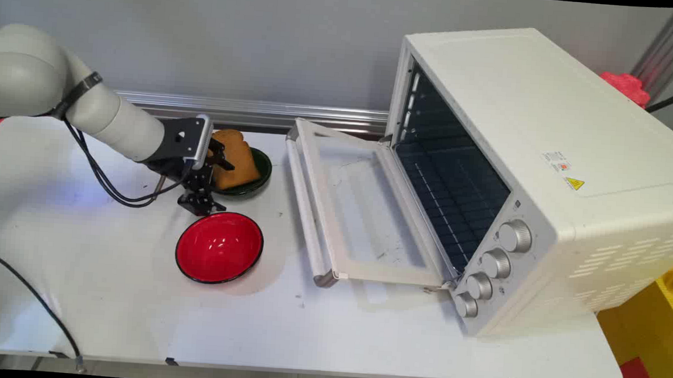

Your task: Close the oven

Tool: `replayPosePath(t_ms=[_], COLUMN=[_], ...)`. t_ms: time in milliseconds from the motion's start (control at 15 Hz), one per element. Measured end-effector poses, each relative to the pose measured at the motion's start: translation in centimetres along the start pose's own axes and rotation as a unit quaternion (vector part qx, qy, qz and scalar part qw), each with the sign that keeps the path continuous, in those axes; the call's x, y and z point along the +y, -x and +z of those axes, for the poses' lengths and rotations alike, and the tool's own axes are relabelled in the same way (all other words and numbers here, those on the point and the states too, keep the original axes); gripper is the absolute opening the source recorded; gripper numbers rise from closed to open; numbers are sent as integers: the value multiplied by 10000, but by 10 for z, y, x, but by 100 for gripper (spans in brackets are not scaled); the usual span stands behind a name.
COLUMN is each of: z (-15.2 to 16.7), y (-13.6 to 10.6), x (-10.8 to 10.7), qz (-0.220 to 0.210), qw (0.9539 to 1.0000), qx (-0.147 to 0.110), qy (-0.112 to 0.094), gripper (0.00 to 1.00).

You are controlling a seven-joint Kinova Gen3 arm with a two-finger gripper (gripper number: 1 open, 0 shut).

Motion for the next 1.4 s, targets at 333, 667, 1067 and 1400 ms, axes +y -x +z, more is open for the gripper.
replayPosePath(t_ms=[333, 667, 1067, 1400], z=[-15, -44, -82, -99], y=[-3, -12, -30, -47], x=[-10, -27, -49, -53], qz=[44, -29, -309, -748], qw=[10000, 9999, 9992, 9956], qx=[69, 139, 194, 370], qy=[37, 71, 165, 425], gripper=[100, 100, 100, 100])
